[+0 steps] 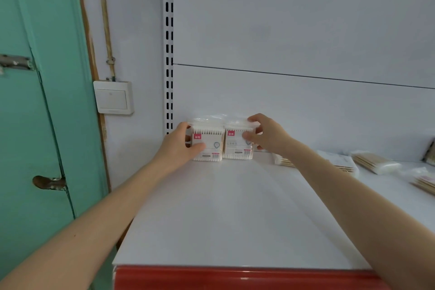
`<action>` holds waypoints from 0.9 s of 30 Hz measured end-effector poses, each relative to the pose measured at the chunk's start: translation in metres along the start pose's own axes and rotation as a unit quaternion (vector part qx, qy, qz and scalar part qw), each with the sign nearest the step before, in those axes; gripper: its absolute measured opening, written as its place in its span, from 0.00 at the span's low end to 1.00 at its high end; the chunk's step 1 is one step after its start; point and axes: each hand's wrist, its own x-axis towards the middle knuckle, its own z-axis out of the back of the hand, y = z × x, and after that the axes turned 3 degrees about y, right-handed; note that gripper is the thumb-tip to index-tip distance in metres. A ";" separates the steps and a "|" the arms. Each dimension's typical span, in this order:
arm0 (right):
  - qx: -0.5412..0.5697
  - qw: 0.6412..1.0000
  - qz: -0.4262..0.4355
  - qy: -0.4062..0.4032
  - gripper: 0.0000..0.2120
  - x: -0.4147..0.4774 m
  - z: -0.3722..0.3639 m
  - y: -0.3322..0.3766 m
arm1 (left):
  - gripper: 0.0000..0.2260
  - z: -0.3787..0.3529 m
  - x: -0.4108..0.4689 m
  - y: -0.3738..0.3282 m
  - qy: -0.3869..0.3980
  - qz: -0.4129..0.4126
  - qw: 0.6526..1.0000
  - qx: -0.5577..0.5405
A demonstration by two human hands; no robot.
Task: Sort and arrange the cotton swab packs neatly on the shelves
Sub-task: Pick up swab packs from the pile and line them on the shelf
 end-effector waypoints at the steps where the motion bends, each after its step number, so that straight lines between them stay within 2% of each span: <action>1: -0.005 1.000 0.005 -0.005 0.24 0.000 0.001 -0.001 | 0.23 0.002 -0.001 0.000 0.006 0.001 1.000 0.006; 4: -0.018 0.999 0.018 -0.022 0.27 -0.003 0.004 -0.001 | 0.28 0.011 -0.008 0.000 0.005 0.018 0.999 0.026; 7: -0.017 0.998 0.028 -0.051 0.25 -0.007 0.005 0.002 | 0.30 0.018 -0.022 0.000 0.011 0.019 0.998 0.063; 12: -0.022 0.992 0.032 -0.119 0.18 -0.016 0.011 0.007 | 0.24 0.030 -0.060 -0.016 0.038 -0.057 0.979 0.194; 18: -0.028 0.989 0.008 -0.142 0.17 -0.037 0.029 -0.006 | 0.22 0.025 -0.102 -0.056 0.089 -0.144 0.955 0.242; 23: -0.110 0.989 -0.024 -0.094 0.17 -0.052 0.066 -0.038 | 0.23 0.001 -0.115 -0.087 0.122 -0.173 0.945 0.248; 27: -0.202 0.978 -0.020 0.036 0.24 -0.050 0.077 -0.060 | 0.22 -0.025 -0.116 -0.104 0.130 -0.162 0.947 0.245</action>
